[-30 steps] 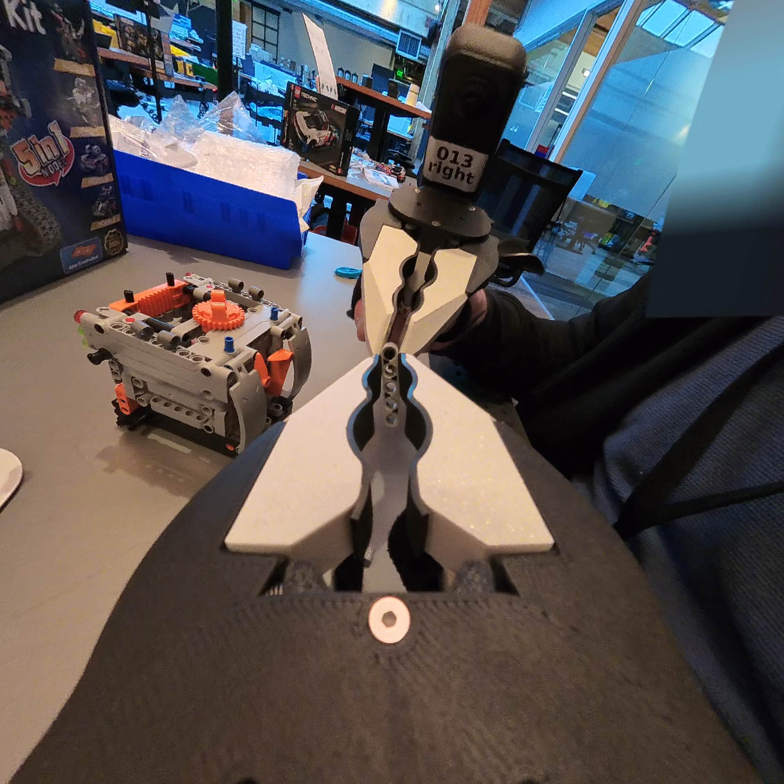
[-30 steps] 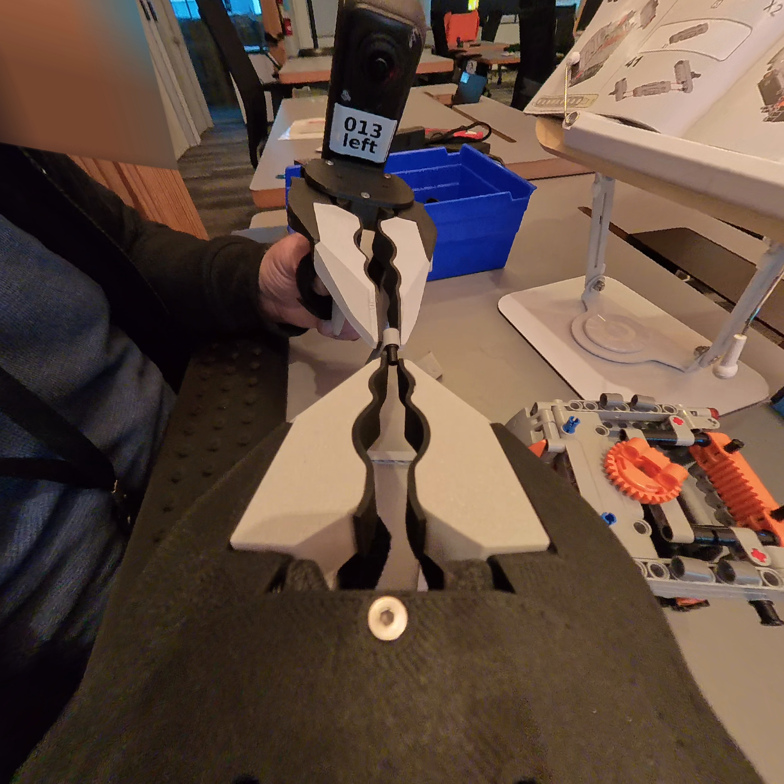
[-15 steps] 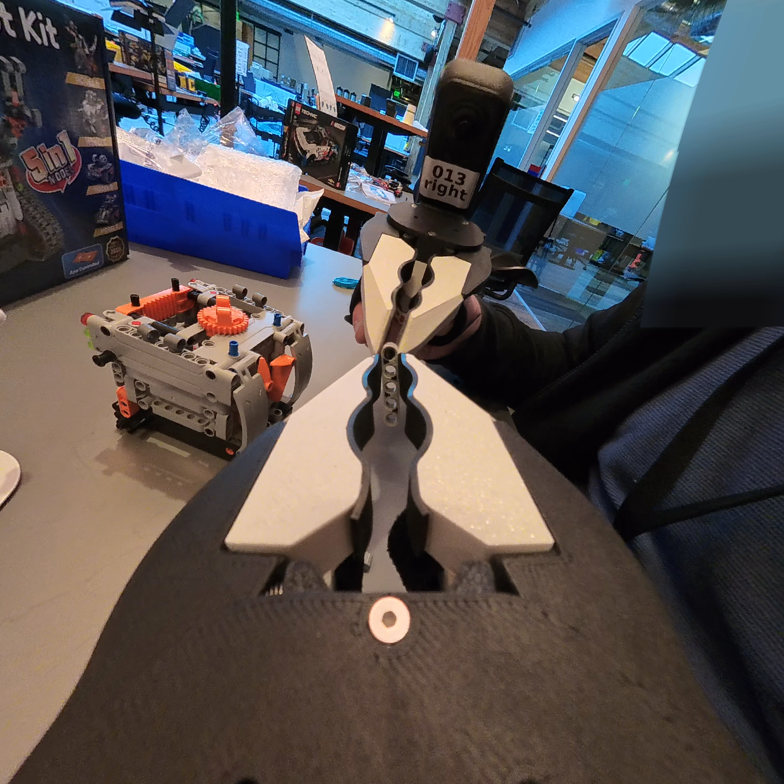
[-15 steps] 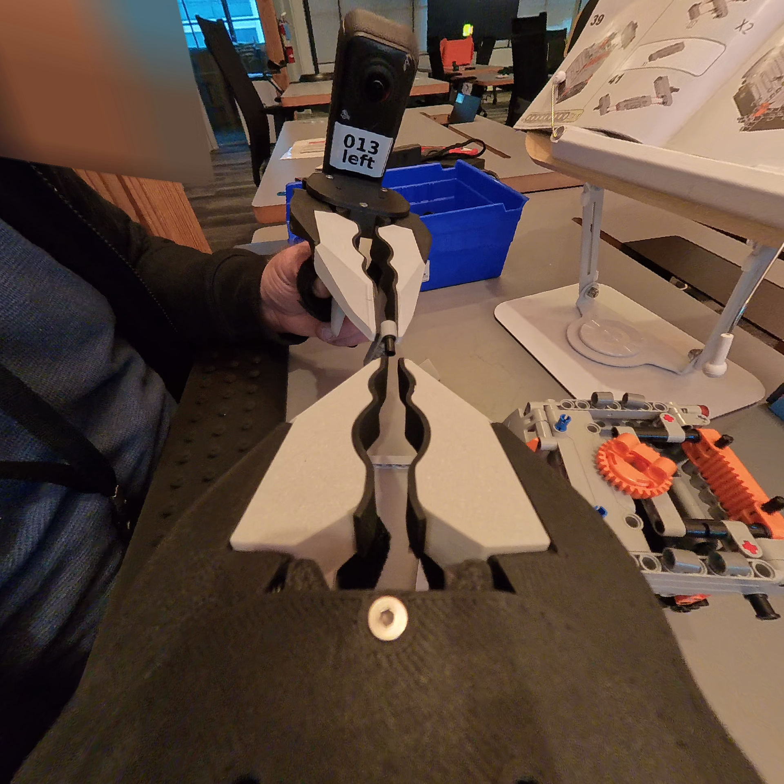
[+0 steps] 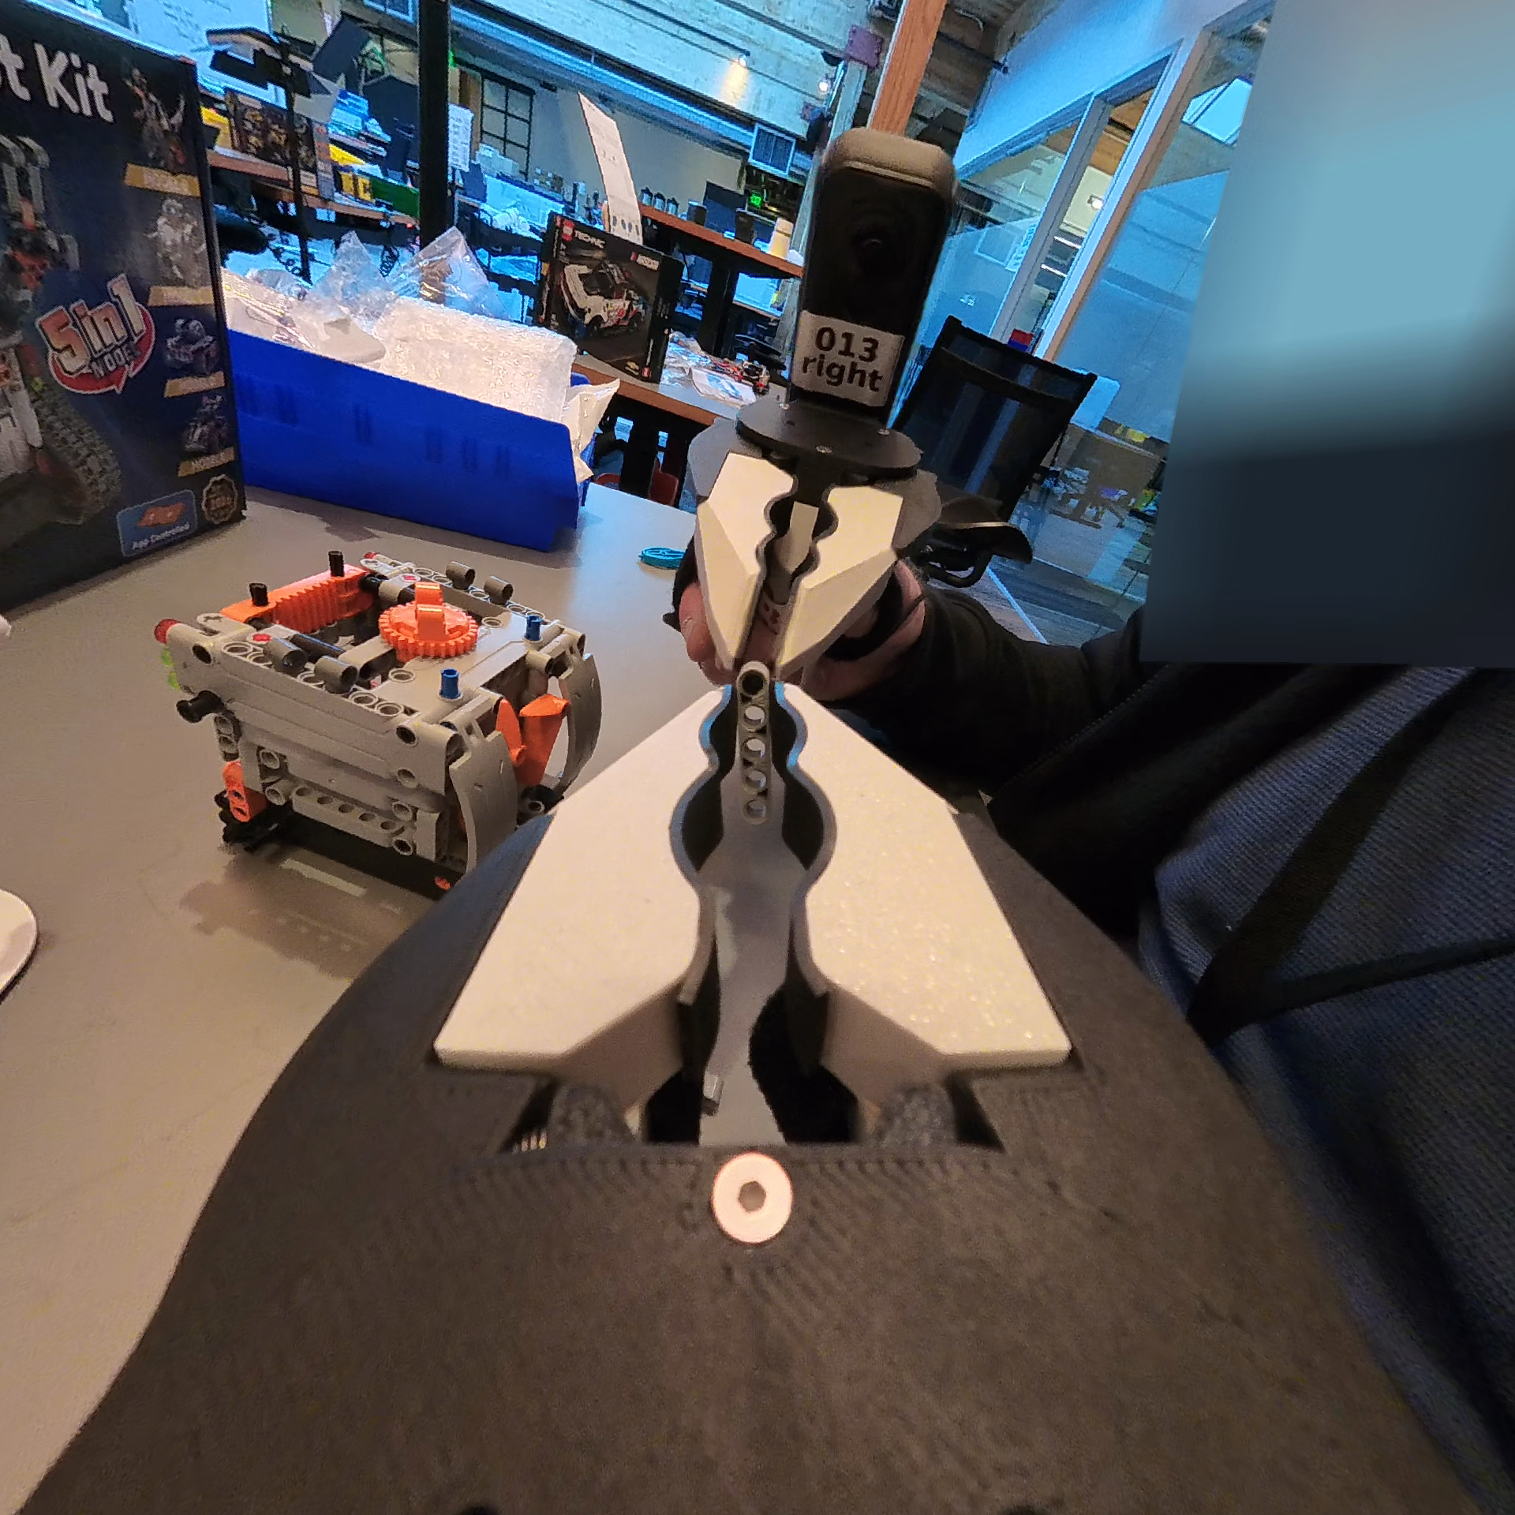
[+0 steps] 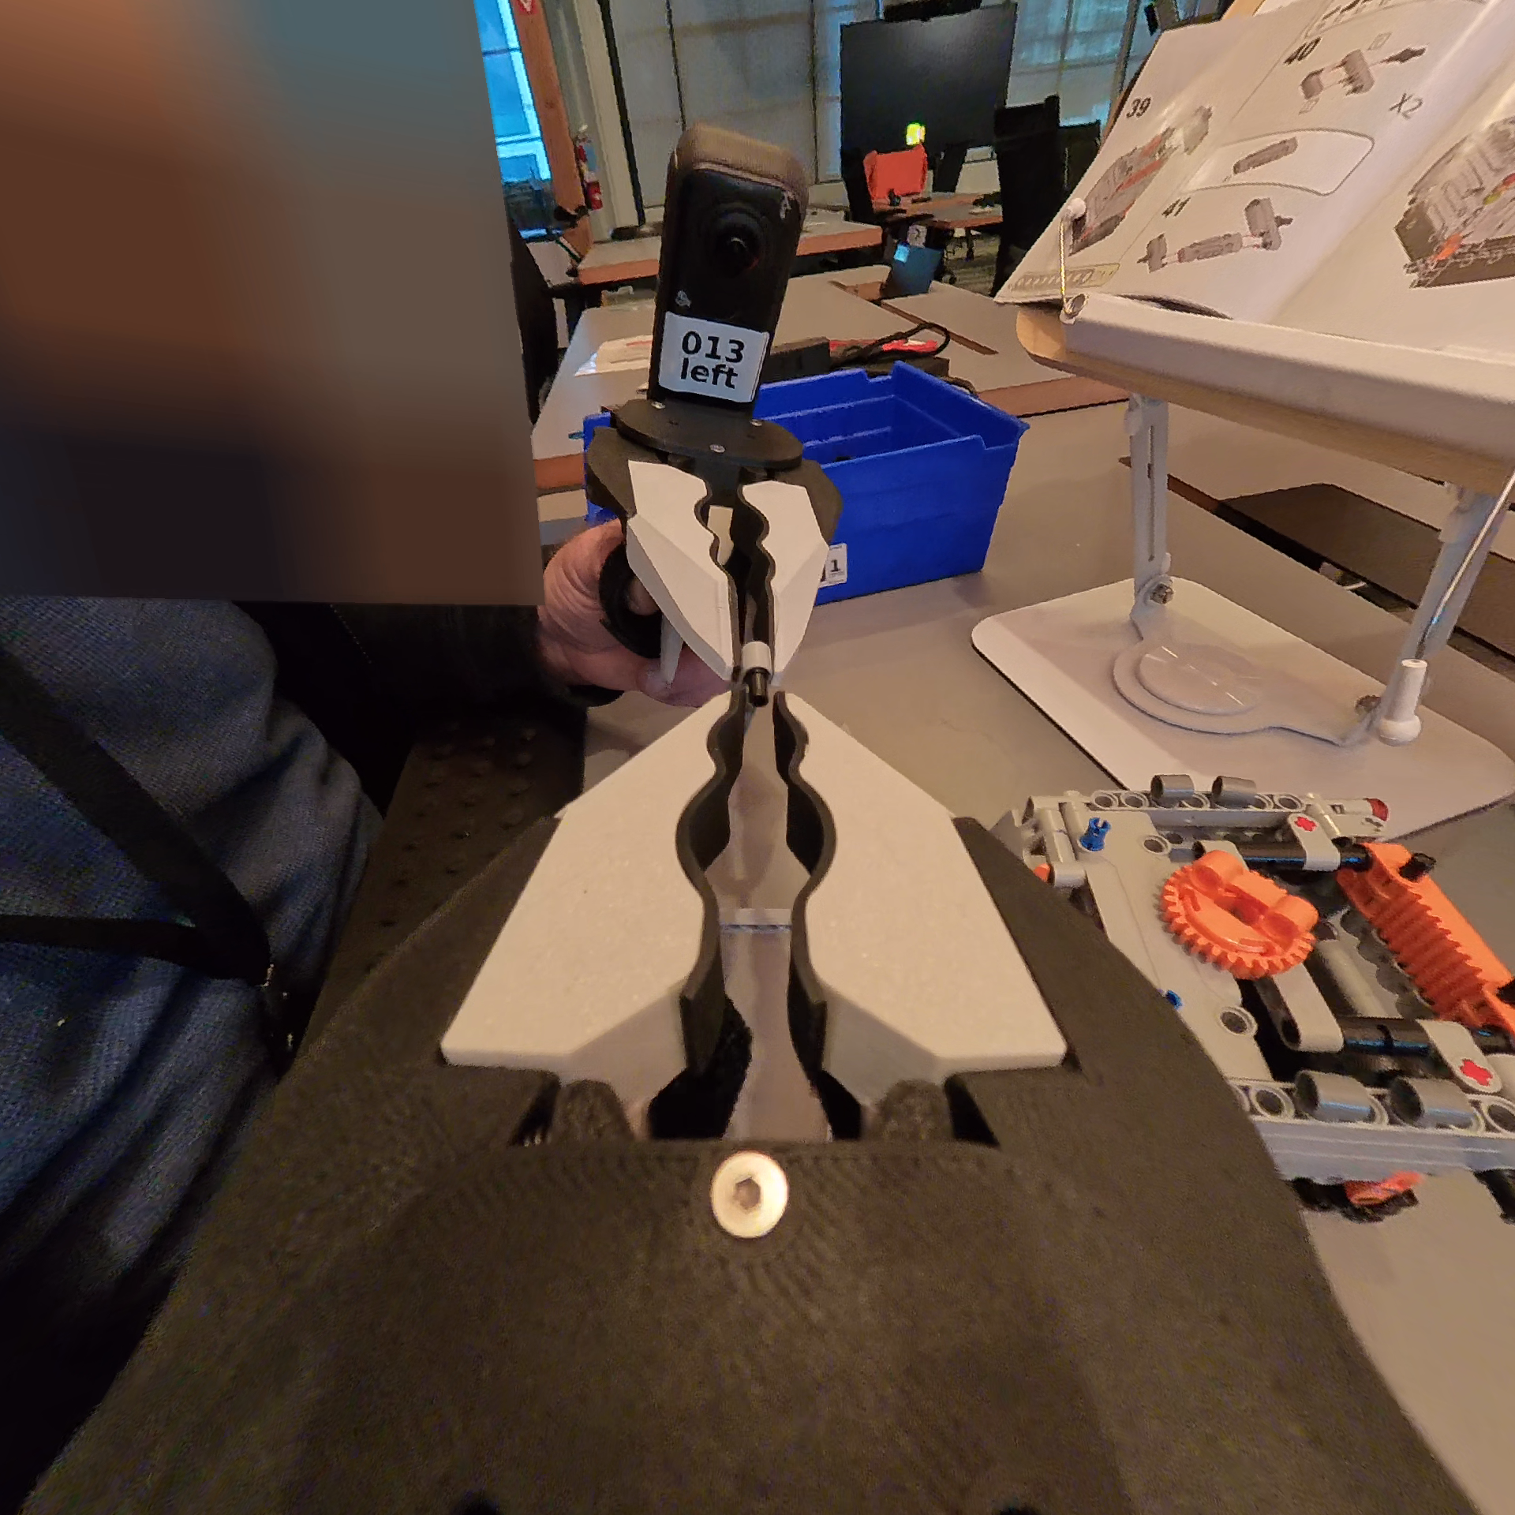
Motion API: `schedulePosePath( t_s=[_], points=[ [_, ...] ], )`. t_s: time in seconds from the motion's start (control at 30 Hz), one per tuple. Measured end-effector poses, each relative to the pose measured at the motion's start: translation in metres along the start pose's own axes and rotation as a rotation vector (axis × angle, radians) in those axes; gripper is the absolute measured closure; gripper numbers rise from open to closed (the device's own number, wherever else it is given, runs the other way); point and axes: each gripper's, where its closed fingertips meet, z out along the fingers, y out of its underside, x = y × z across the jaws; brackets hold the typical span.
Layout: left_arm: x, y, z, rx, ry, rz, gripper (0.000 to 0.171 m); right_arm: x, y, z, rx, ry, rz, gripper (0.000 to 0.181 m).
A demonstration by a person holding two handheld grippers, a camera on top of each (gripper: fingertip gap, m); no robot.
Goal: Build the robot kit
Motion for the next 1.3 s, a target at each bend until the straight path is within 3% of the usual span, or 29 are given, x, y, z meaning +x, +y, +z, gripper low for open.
schedulePosePath(
  t_s=[0.7, 1.13, 1.17, 1.23, 1.3],
  points=[
    [0.013, 0.004, 0.006, -0.03, 0.049, 0.022, 0.166, -0.015, 0.005, 0.005, -0.06, -0.056, -0.036, 0.181],
    [0.024, -0.007, 0.005, -0.014, 0.011, 0.096, 0.169, -0.026, -0.006, 0.001, -0.015, -0.077, -0.094, 0.181],
    [0.022, -0.008, 0.004, -0.013, -0.012, 0.106, 0.171, -0.026, -0.004, 0.0, -0.025, -0.082, -0.1, 0.181],
    [0.015, -0.037, -0.025, 0.131, -0.027, 0.065, 0.171, -0.014, -0.004, -0.014, -0.01, -0.031, -0.094, 0.181],
    [0.003, -0.035, -0.035, 0.087, -0.118, 0.127, 0.171, -0.012, -0.011, -0.02, 0.025, -0.045, -0.067, 0.181]
  ],
)
